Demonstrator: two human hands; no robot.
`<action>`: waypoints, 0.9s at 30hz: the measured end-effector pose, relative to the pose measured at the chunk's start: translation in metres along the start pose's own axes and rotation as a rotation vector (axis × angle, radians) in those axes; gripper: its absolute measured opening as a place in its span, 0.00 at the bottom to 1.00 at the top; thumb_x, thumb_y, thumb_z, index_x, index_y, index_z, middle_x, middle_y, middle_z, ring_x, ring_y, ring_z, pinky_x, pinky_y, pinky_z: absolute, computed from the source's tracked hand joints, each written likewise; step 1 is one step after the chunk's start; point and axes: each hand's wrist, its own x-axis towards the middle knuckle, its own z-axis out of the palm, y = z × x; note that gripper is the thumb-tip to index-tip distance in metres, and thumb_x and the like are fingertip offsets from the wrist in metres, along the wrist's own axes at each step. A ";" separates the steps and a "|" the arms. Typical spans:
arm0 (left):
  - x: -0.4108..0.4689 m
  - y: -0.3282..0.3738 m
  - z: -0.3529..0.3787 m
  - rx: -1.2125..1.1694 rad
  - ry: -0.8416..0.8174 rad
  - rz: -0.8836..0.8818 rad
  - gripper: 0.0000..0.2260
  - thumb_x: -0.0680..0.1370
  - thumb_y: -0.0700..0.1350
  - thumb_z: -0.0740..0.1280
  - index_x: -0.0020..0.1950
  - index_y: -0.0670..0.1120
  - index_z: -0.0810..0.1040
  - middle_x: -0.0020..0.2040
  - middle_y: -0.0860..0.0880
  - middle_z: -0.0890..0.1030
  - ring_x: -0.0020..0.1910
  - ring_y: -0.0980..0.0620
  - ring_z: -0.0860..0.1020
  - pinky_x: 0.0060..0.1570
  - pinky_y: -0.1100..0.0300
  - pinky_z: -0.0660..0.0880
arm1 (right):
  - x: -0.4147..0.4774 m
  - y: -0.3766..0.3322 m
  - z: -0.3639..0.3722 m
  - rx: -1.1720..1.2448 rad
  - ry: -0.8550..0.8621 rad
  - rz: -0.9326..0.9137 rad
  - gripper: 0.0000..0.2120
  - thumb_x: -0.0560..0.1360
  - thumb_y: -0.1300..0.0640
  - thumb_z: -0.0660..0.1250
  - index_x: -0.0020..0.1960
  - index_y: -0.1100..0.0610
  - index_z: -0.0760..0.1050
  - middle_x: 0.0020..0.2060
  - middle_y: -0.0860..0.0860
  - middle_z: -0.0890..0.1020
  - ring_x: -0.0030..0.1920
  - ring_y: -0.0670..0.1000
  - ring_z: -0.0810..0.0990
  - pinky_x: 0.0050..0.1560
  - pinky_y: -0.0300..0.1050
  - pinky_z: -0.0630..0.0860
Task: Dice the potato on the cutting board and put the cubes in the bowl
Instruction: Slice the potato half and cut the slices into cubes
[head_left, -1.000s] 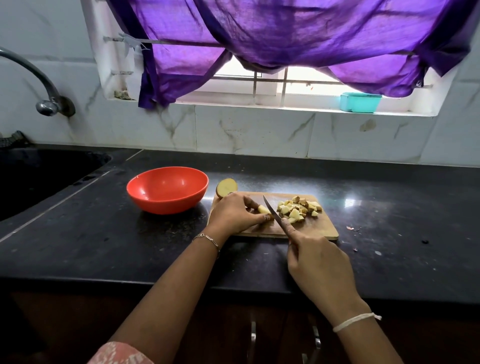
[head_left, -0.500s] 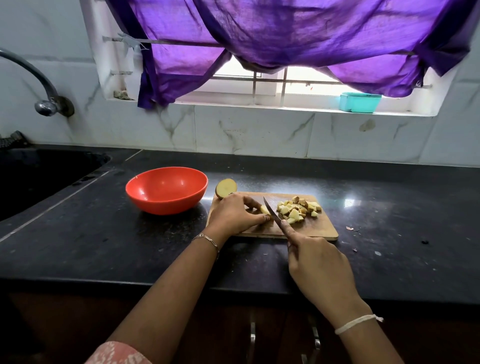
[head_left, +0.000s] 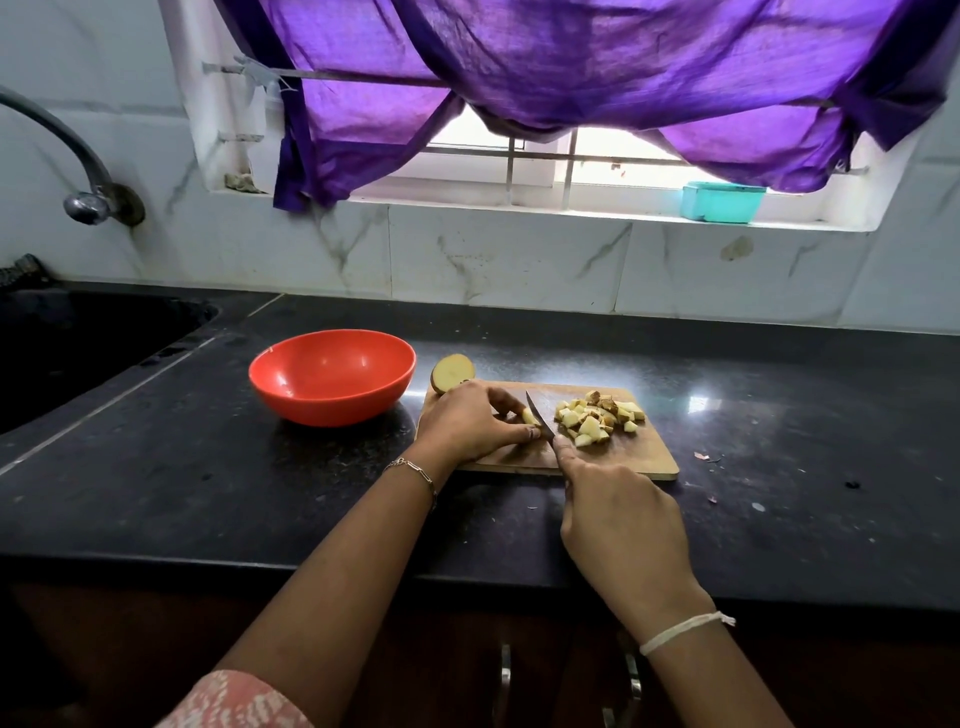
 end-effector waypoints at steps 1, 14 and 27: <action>0.000 0.000 -0.001 -0.001 -0.005 -0.001 0.17 0.69 0.61 0.74 0.54 0.56 0.82 0.57 0.56 0.81 0.57 0.57 0.76 0.52 0.62 0.68 | 0.000 -0.001 0.000 -0.002 0.000 -0.004 0.28 0.80 0.57 0.56 0.78 0.45 0.53 0.53 0.49 0.80 0.53 0.50 0.79 0.47 0.44 0.75; 0.002 0.000 -0.003 -0.004 -0.024 0.000 0.17 0.68 0.62 0.74 0.53 0.56 0.83 0.57 0.56 0.81 0.56 0.57 0.75 0.53 0.60 0.70 | 0.008 -0.014 -0.007 -0.079 -0.047 -0.054 0.24 0.81 0.63 0.54 0.76 0.53 0.59 0.57 0.51 0.79 0.54 0.53 0.79 0.48 0.45 0.75; -0.011 0.008 0.000 0.003 0.047 0.036 0.15 0.72 0.59 0.72 0.56 0.55 0.83 0.64 0.55 0.78 0.63 0.56 0.72 0.51 0.67 0.58 | 0.027 -0.012 -0.009 -0.138 -0.082 -0.079 0.20 0.80 0.63 0.54 0.71 0.54 0.67 0.54 0.51 0.80 0.54 0.53 0.80 0.46 0.45 0.74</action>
